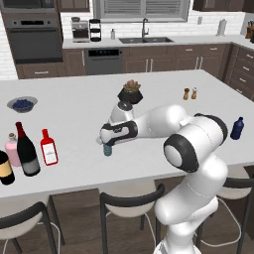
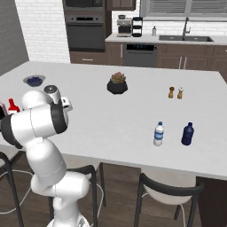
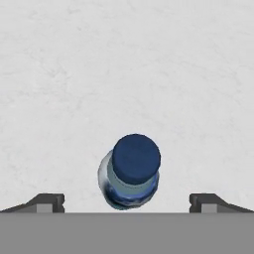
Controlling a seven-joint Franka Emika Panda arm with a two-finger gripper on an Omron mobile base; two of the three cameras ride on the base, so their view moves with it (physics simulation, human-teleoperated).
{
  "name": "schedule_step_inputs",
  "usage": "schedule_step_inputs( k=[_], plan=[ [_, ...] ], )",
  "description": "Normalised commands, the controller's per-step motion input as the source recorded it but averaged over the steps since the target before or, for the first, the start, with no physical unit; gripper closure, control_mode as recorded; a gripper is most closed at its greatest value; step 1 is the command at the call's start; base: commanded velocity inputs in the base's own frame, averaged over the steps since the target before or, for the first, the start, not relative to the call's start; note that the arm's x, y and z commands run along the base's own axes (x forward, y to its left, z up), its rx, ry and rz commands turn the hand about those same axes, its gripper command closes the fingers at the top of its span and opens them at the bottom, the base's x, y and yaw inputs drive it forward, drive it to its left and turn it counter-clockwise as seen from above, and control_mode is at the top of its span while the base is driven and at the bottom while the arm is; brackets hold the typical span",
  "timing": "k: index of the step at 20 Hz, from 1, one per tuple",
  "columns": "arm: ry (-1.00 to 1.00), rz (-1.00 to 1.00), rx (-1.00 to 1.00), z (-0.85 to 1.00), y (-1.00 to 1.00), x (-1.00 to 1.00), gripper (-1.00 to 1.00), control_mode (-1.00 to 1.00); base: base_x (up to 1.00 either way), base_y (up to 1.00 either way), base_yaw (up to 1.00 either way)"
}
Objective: Move the plastic bottles in the middle to the plastics group, and the glass bottles in the middle to the glass group.
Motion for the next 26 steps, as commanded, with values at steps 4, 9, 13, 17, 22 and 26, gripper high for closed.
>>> schedule_step_inputs(
  k=[4, 9, 13, 17, 22, 26],
  plan=[
    [0.0, 0.0, 0.0, -0.04, 0.02, 0.0, -1.0, -1.0, 0.0, 0.0, 0.0],
    [0.0, 0.01, 0.0, -0.1, 0.01, 0.0, -1.0, -1.0, 0.0, 0.0, 0.0],
    [-0.03, 0.0, 0.0, -0.17, 0.0, 0.01, -1.0, -1.0, 0.0, 0.0, 0.0],
    [-0.07, 0.0, 0.0, -0.1, 0.0, 0.09, -1.0, -1.0, 0.0, 0.0, 0.0],
    [-0.11, 0.0, 0.01, -0.05, 0.0, 0.08, -1.0, -1.0, 0.0, 0.0, 0.0],
    [-0.11, 0.0, 0.03, 0.0, 0.0, 0.0, -1.0, -1.0, 0.0, 0.0, 0.0]
  ],
)
